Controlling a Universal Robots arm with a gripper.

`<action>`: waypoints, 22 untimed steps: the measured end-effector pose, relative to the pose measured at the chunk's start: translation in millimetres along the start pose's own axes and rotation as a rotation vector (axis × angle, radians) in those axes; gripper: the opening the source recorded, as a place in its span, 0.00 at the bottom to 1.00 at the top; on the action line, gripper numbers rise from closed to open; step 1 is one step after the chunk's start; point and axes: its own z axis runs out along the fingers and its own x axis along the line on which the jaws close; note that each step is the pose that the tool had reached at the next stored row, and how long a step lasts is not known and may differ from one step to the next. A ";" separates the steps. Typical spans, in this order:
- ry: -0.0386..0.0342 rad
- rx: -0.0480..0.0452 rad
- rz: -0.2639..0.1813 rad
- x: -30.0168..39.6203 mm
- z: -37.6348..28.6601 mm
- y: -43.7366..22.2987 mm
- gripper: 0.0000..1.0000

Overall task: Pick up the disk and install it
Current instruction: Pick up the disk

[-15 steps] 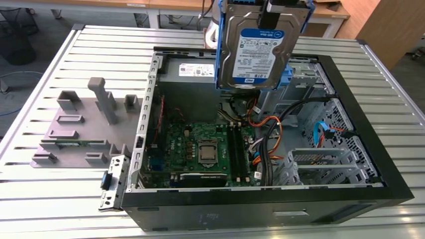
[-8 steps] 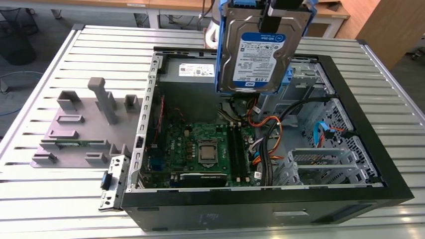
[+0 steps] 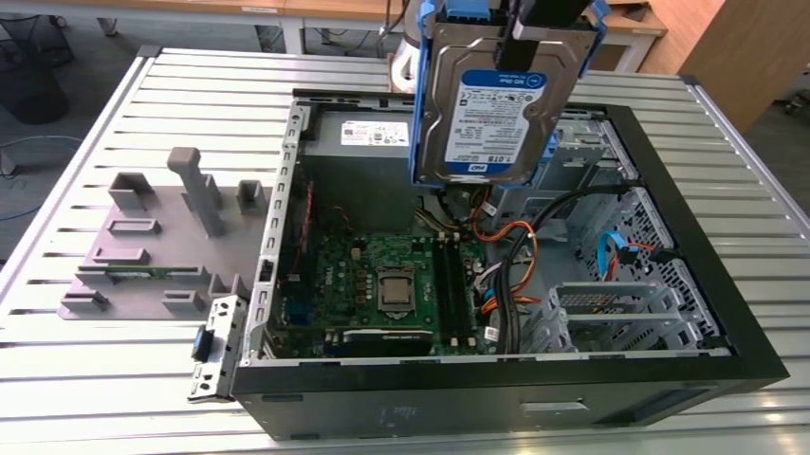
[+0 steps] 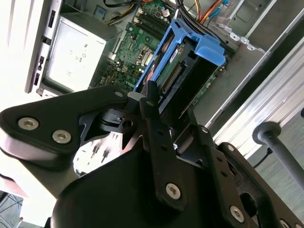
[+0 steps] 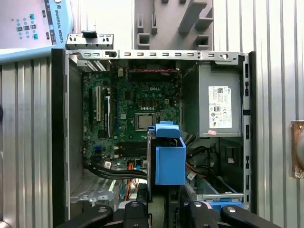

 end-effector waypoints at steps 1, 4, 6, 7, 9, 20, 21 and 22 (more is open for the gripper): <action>0.0002 0.0000 0.000 0.8 0.0 0.0 0.35; 0.0001 0.0000 0.000 3.4 0.0 -0.2 0.35; 0.0001 0.0000 0.000 5.2 0.0 -0.3 0.35; 0.0001 0.0000 0.000 6.3 0.0 -0.4 0.35; 0.0001 0.0000 0.000 9.0 0.0 -0.7 0.35; 0.0001 0.0000 0.000 27.8 -0.4 -1.4 0.35; 0.0002 0.0000 0.000 29.5 -0.2 -1.4 0.35; 0.0001 -0.0001 0.000 30.9 0.3 -1.4 0.35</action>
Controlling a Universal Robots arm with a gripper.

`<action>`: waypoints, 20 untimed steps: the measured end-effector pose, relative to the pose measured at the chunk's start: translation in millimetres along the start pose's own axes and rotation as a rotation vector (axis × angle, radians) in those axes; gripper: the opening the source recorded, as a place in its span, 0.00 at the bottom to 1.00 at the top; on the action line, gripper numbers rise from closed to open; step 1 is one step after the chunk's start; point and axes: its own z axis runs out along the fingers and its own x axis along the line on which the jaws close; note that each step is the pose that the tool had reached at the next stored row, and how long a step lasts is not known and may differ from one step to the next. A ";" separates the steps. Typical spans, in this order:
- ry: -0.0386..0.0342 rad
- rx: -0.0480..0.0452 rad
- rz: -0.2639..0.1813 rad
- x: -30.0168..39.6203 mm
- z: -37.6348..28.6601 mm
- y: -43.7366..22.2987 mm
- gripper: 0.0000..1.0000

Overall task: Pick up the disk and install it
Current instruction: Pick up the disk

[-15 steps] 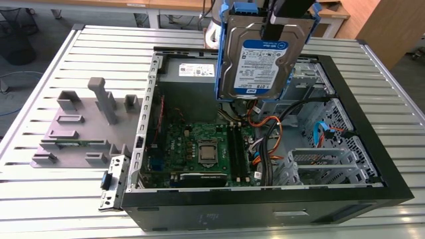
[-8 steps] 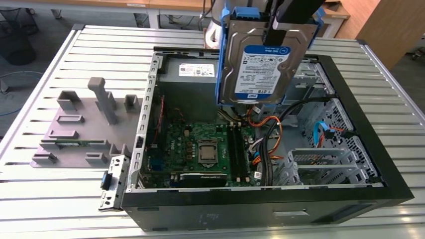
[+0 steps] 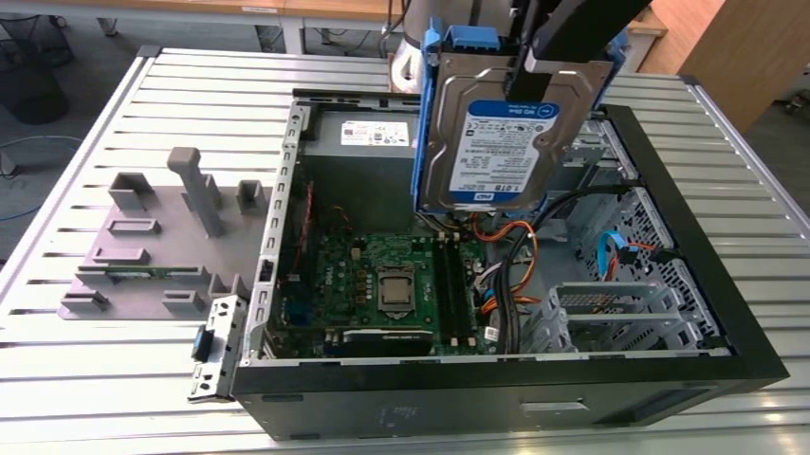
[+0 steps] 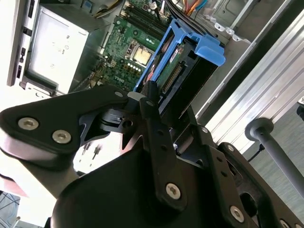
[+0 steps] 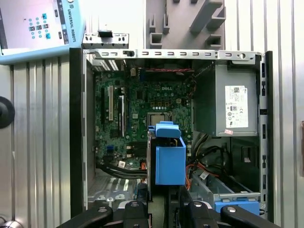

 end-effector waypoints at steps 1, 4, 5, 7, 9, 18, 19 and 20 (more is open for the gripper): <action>-0.0001 0.0001 0.000 1.4 0.7 -0.1 0.35; -0.0004 0.0001 0.000 5.2 3.7 -0.2 0.35; -0.0002 0.0001 0.000 6.3 5.0 -0.3 0.35; 0.0000 0.0001 0.000 8.6 7.3 -0.4 0.35; 0.0001 0.0000 0.000 11.2 8.9 -0.5 0.35; 0.0000 0.0000 0.000 26.7 13.8 -1.3 0.35; 0.0000 0.0001 0.000 28.2 14.4 -1.4 0.35; -0.0001 0.0001 0.000 29.7 14.9 -1.5 0.35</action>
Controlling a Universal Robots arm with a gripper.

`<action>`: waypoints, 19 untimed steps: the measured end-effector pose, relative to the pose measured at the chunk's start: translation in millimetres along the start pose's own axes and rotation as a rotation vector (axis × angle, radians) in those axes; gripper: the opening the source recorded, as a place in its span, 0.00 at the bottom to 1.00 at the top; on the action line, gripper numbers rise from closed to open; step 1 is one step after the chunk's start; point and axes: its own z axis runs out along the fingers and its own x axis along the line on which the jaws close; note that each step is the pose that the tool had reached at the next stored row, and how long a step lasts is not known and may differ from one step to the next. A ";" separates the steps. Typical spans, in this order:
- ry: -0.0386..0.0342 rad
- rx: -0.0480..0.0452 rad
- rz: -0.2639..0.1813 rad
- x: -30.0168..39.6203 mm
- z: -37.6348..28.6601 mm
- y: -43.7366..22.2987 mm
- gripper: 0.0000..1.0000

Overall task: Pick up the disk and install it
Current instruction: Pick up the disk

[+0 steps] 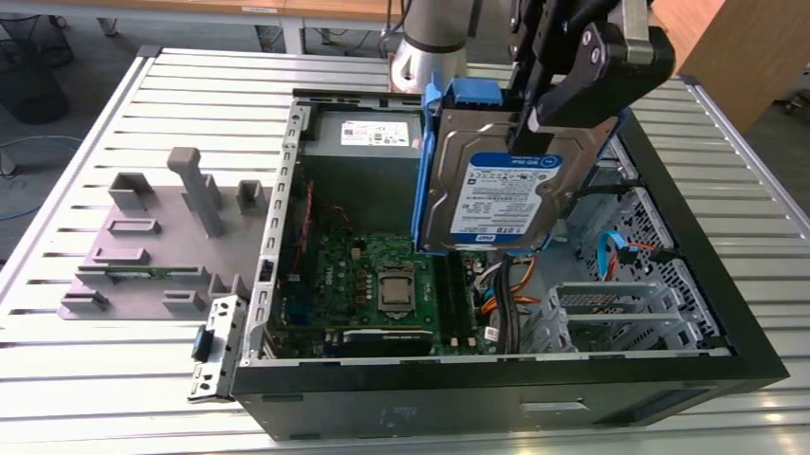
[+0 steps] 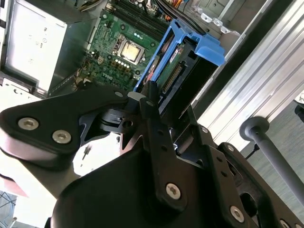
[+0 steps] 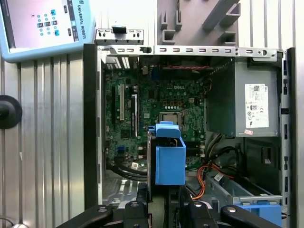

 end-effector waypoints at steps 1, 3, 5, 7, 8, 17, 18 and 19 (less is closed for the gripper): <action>0.0000 0.0000 0.000 1.6 0.6 -0.2 0.35; 0.0001 0.0000 0.000 4.3 1.5 -0.6 0.35; 0.0001 0.0000 0.000 6.6 2.2 -0.9 0.35; 0.0000 0.0000 0.000 7.5 2.5 -1.1 0.35; 0.0001 0.0000 0.000 7.5 2.5 -1.1 0.35; 0.0001 -0.0001 0.000 7.7 2.5 -2.1 0.35; 0.0001 0.0000 0.000 7.6 2.6 -2.5 0.35; 0.0000 0.0000 0.000 7.6 2.6 -2.9 0.35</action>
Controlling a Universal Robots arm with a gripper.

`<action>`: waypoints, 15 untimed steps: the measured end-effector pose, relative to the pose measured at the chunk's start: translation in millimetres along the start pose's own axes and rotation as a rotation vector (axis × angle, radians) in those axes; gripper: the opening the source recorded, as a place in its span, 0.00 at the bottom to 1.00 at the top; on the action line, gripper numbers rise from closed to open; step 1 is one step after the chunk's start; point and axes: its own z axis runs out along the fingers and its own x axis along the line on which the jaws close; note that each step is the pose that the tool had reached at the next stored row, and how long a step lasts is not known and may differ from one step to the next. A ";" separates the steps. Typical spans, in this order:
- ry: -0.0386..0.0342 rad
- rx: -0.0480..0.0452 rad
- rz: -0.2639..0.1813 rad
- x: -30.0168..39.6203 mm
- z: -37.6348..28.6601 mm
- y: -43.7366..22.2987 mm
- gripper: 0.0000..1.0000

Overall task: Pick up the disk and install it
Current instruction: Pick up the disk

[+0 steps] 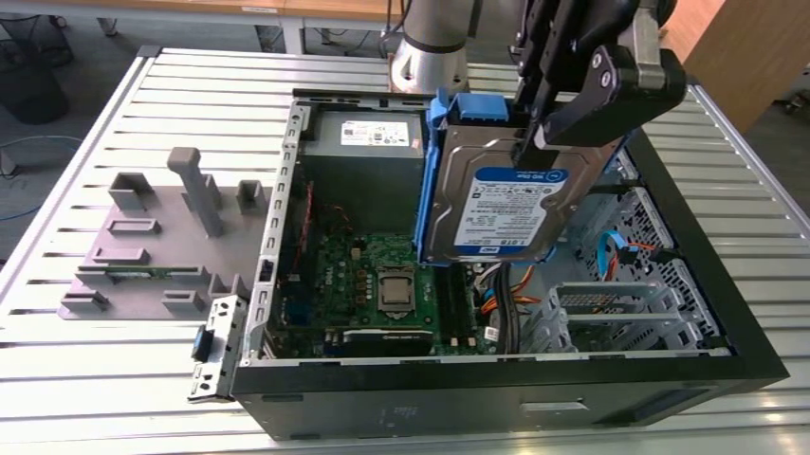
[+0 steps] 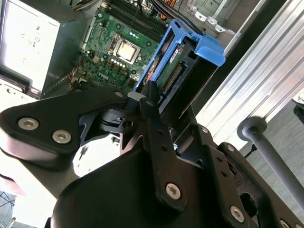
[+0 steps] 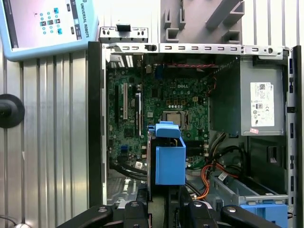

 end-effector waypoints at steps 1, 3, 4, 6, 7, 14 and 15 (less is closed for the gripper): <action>0.0000 0.0000 0.000 0.0 0.0 -0.7 0.35; 0.0000 0.0000 0.000 -0.1 0.1 -2.8 0.35; -0.0001 0.0000 0.000 -0.1 0.2 -4.2 0.35; 0.0000 -0.0001 0.000 -0.2 0.3 -7.8 0.35; 0.0000 -0.0001 0.000 -0.3 0.4 -10.0 0.35; 0.0002 -0.0003 0.000 -0.7 0.7 -25.5 0.35; 0.0002 -0.0003 0.000 -0.7 0.7 -28.0 0.35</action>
